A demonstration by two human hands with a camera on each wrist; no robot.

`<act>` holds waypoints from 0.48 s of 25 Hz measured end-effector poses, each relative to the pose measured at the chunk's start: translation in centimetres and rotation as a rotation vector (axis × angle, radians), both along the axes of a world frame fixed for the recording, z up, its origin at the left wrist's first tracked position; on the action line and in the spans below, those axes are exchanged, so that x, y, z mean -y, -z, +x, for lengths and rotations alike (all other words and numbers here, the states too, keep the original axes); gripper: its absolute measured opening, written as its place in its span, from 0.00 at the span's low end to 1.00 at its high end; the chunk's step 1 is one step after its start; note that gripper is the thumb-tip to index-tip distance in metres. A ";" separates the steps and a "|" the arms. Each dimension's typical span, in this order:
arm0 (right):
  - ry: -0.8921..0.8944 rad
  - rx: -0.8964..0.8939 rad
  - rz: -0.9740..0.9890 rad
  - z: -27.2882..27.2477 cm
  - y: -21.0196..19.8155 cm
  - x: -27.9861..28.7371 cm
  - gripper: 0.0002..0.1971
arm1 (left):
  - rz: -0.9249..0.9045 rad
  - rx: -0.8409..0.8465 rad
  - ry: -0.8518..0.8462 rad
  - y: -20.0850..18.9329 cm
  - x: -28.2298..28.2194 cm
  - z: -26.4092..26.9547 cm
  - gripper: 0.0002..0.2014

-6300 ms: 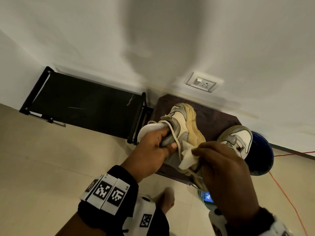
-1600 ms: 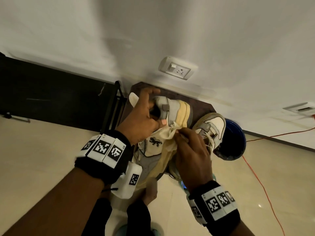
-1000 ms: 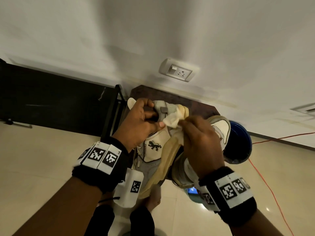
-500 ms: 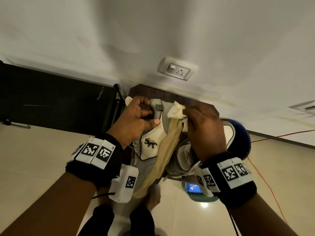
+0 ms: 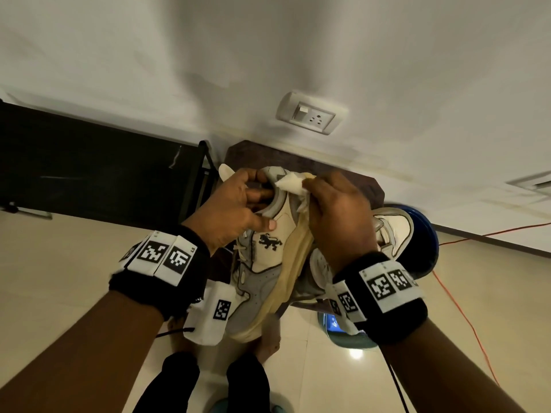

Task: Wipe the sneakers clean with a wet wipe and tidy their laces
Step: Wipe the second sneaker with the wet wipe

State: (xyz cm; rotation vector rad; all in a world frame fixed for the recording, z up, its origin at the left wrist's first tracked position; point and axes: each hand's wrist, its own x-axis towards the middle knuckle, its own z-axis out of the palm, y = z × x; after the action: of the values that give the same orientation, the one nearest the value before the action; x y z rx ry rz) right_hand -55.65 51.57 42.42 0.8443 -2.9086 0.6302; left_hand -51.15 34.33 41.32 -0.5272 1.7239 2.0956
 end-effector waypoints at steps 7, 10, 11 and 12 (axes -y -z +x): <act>-0.175 0.093 0.127 3.9 0.6 0.4 0.10 | -0.344 -0.153 0.194 1.2 0.0 0.5 0.31; 0.060 0.097 0.071 -0.7 0.6 0.9 0.09 | -0.435 -0.149 0.248 1.3 -0.2 0.7 0.26; 0.082 0.115 0.090 -1.5 0.8 1.1 0.10 | -0.463 -0.154 0.264 1.4 -0.2 0.8 0.24; 0.058 0.125 0.105 -1.5 1.0 1.5 0.10 | -0.497 -0.164 0.278 1.3 -0.1 0.9 0.23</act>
State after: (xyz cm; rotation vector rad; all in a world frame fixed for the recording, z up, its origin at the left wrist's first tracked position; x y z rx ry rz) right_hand -57.14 50.11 41.45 0.7535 -3.0903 0.5496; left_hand -50.29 34.44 40.04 -0.2285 2.2789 1.5532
